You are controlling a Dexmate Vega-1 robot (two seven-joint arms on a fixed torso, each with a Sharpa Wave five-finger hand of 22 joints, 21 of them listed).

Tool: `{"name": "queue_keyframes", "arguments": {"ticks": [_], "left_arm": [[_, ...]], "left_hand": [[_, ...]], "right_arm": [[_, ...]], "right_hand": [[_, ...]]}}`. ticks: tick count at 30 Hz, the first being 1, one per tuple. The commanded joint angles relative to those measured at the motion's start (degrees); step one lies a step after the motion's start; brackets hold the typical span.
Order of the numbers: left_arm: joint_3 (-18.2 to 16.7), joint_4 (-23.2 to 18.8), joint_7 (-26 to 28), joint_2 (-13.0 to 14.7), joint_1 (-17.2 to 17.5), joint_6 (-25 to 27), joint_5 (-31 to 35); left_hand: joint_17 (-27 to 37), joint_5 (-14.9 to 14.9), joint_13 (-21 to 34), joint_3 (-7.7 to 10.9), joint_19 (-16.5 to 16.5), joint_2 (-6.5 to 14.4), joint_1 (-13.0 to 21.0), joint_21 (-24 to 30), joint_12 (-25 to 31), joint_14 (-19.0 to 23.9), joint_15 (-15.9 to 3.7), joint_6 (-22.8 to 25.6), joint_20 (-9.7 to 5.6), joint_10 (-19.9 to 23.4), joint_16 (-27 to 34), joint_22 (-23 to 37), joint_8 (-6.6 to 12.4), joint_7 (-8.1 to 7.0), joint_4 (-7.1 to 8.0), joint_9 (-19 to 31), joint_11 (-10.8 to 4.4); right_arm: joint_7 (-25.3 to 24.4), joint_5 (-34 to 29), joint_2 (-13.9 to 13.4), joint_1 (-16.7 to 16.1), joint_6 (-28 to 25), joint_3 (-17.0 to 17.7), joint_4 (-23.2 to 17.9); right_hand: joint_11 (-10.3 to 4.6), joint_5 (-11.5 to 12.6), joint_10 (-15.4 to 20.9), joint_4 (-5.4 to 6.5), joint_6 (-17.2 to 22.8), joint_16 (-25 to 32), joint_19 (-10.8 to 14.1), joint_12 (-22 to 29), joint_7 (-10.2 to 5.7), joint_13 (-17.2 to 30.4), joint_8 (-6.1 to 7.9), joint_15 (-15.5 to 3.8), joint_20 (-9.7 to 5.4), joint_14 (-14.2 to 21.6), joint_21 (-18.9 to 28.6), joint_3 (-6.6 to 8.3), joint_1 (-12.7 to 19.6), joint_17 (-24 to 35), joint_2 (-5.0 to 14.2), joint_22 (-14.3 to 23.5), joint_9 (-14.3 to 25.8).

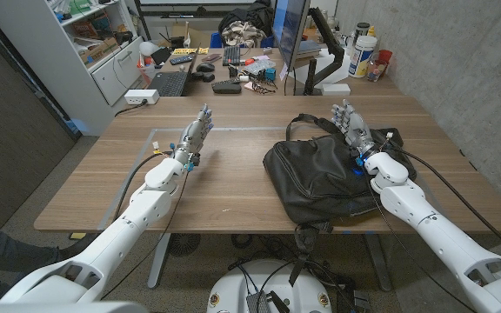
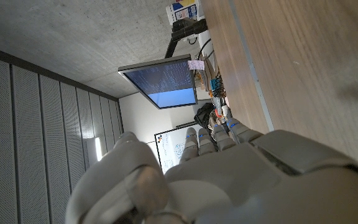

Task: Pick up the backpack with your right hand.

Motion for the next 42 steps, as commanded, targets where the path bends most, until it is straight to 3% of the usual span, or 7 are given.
{"name": "queue_keyframes", "arguments": {"ticks": [1, 27, 32, 42], "left_arm": [[-0.37, -0.29, 0.13, -0.23, -0.02, 0.47, 0.57], [-0.45, 0.86, -1.34, -0.54, -1.0, 0.18, 0.7], [-0.36, 0.76, -1.66, -0.62, -1.01, -0.01, 0.72], [-0.64, -0.91, -0.8, -0.03, -0.14, 0.36, 0.94]], "left_hand": [[0.14, 0.28, 0.16, -0.09, -0.37, 0.24, 0.65, 0.17, 0.3, -0.34, 0.12, 0.24, -1.05, -0.21, 0.28, 0.13, 0.19, 0.08, 0.19, 0.15, -0.12], [0.15, 0.18, 0.16, -0.13, -0.58, 0.42, 0.78, 0.11, 0.25, -0.31, 0.0, 0.49, -0.67, -0.12, 0.27, 0.15, 0.18, -0.08, 0.12, 0.16, -0.2], [0.15, 0.16, 0.17, -0.14, -0.58, 0.46, 0.82, 0.11, 0.25, -0.31, 0.02, 0.56, -0.66, -0.08, 0.26, 0.15, 0.19, -0.05, 0.1, 0.16, -0.26], [0.15, 0.11, 0.17, -0.15, -0.61, 0.56, 0.9, 0.11, 0.22, -0.33, -0.02, 0.74, -0.63, -0.08, 0.25, 0.16, 0.21, -0.03, 0.06, 0.16, -0.29]], "right_arm": [[0.15, -0.72, -0.4, 0.28, 1.19, 0.4, -0.53], [-1.46, -4.28, -3.93, -2.94, 5.45, 1.49, -4.94], [-1.3, -4.51, -3.83, -3.3, 7.62, 1.75, -4.57], [-1.25, -6.02, -5.08, -4.36, 9.84, 1.85, -5.26]], "right_hand": [[-0.34, 0.2, 0.11, -0.14, 0.27, 0.24, 0.43, -0.06, -0.15, 0.33, 0.12, 0.01, -0.01, 0.35, 0.39, 0.43, 0.76, 0.18, 0.21, 0.25, 0.16], [-1.3, 0.12, 0.44, -0.38, 0.3, 0.39, 0.99, -0.29, -0.87, 0.35, 0.04, -0.1, 0.04, 1.15, 0.39, 0.62, 1.19, 0.19, 0.27, 0.25, 0.2], [-3.23, 0.07, 1.72, -0.8, 0.94, 0.57, 1.58, -0.1, -2.47, 0.35, 0.24, -1.49, -0.32, 2.31, 0.43, 0.88, 1.84, 0.12, 0.32, 0.25, 0.24], [-3.74, 0.04, 1.69, -1.06, 1.02, 0.54, 1.91, -0.3, -3.6, 0.34, 0.22, -1.5, -0.51, 2.71, 0.44, 1.06, 2.25, 0.09, 0.37, 0.25, 0.28]]}}
